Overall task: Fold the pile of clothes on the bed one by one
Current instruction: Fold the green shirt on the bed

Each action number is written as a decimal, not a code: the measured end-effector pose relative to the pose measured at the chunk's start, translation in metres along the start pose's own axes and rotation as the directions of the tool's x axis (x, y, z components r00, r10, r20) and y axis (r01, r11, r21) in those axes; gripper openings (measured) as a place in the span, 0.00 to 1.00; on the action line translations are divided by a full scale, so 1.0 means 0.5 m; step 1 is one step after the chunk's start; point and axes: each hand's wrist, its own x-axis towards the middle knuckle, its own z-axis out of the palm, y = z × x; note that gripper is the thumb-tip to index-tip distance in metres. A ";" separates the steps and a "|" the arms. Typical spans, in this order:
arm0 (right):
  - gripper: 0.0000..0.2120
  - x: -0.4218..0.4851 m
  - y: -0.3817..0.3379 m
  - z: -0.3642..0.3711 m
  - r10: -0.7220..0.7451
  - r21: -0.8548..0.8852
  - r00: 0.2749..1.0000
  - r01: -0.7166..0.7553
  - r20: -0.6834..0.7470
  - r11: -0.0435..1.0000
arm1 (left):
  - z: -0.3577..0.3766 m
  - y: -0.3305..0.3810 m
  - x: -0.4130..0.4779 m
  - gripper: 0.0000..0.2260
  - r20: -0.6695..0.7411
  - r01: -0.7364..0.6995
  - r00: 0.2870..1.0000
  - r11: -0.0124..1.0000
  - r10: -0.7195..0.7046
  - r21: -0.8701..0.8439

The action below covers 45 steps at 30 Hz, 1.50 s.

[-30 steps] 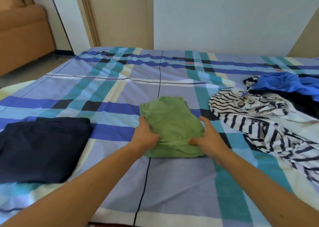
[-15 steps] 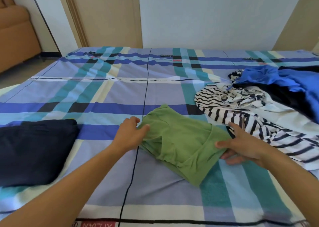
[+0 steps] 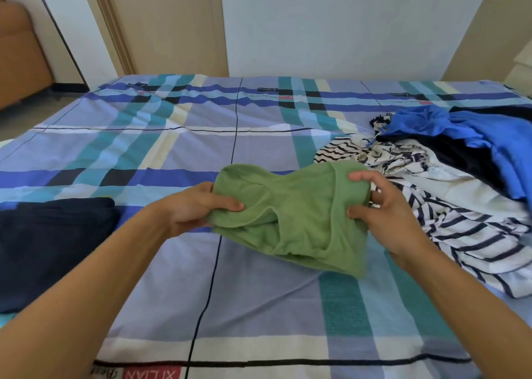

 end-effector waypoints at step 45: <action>0.37 -0.090 -0.122 0.842 -0.412 -0.429 0.798 0.589 0.440 0.685 | -0.542 -0.230 -0.411 0.34 -0.803 0.412 0.337 0.689 0.492 0.596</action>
